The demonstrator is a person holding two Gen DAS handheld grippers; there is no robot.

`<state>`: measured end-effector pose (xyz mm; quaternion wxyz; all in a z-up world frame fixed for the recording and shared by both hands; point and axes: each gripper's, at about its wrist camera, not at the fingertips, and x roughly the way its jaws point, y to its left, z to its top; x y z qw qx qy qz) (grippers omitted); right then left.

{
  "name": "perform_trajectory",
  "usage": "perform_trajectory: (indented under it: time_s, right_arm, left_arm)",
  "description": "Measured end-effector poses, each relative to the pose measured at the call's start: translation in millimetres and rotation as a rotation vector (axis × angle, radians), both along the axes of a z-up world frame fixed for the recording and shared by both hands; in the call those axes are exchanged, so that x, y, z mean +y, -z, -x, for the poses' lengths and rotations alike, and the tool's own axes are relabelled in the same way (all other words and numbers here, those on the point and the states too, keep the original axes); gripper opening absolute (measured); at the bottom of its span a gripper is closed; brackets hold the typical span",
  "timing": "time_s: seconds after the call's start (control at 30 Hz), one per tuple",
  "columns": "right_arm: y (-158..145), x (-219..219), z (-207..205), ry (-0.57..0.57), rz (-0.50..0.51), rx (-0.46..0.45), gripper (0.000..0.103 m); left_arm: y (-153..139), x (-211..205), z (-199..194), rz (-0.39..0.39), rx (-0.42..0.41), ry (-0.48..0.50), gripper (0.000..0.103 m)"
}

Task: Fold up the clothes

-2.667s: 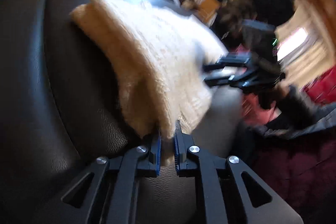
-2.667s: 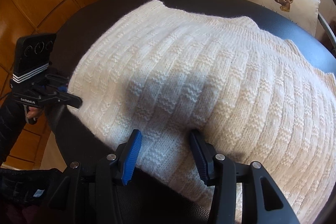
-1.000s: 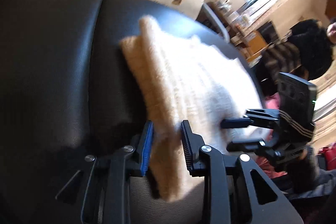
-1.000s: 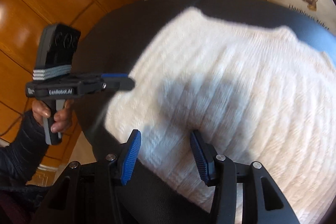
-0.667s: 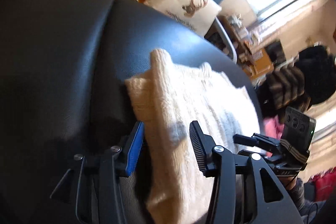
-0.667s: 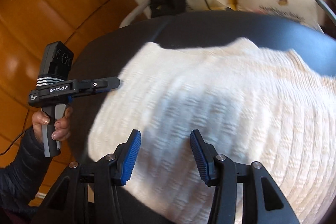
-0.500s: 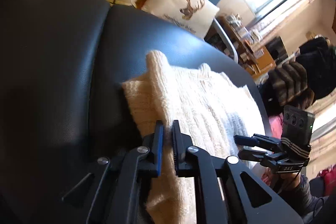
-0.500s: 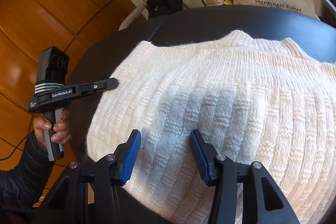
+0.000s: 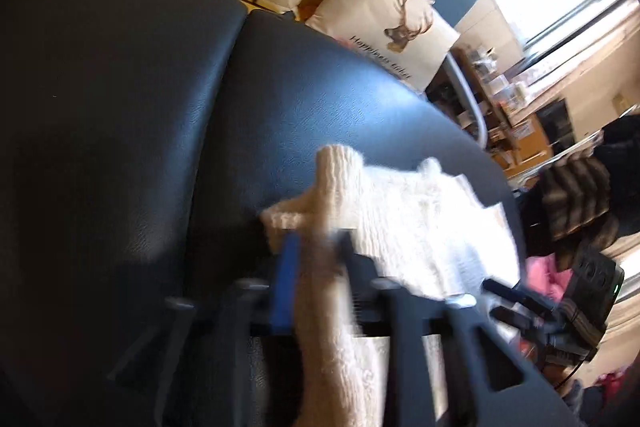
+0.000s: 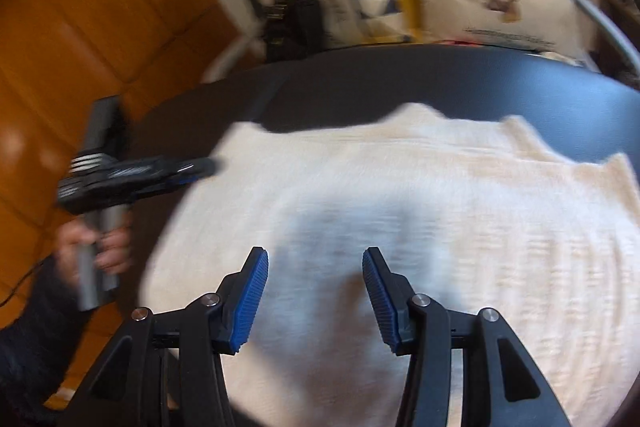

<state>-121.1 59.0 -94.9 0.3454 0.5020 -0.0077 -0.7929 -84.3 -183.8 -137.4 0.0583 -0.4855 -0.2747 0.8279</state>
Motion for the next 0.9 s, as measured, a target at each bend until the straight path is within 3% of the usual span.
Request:
perform_trajectory:
  time_s: [0.1,0.2,0.27,0.3,0.4,0.47,0.53,0.63,0.8,0.9]
  right_arm:
    - [13,7,3,0.041,-0.077,0.009,0.05]
    - [7,10,0,0.035,-0.06,0.019,0.05]
    - [-2,9,0,0.024,-0.028,0.033,0.05]
    - [-1,6,4,0.009,-0.014,0.034,0.05]
    - [-3,2,10,-0.01,-0.02,0.048,0.05]
    - [0,-1,16,-0.01,-0.047,0.047,0.05]
    - [10,2,22,0.018,-0.121,0.042,0.05]
    - [16,8,25,0.037,-0.092,0.031,0.05]
    - [3,16,27,0.045,-0.035,0.039,0.05]
    - [-2,19,32,0.06,-0.042,0.057,0.05]
  left_arm:
    - [5,-4,-9,0.025,-0.011,-0.026,0.01]
    - [2,-8,-4,-0.006,-0.004,-0.047,0.015]
    - [-1,-10,1,-0.016,0.003,-0.057,0.031]
    - [-4,-9,5,-0.007,0.01,-0.058,0.033]
    - [-2,-7,20,0.001,-0.016,-0.04,0.033]
    - [2,-5,23,0.048,-0.032,-0.042,0.033]
    - [4,-6,20,0.073,-0.028,-0.05,0.021]
    - [6,-13,11,0.062,-0.017,-0.072,0.018]
    - [-13,-20,8,0.066,0.027,-0.109,0.019]
    - [-34,-13,11,0.016,0.124,-0.09,0.031]
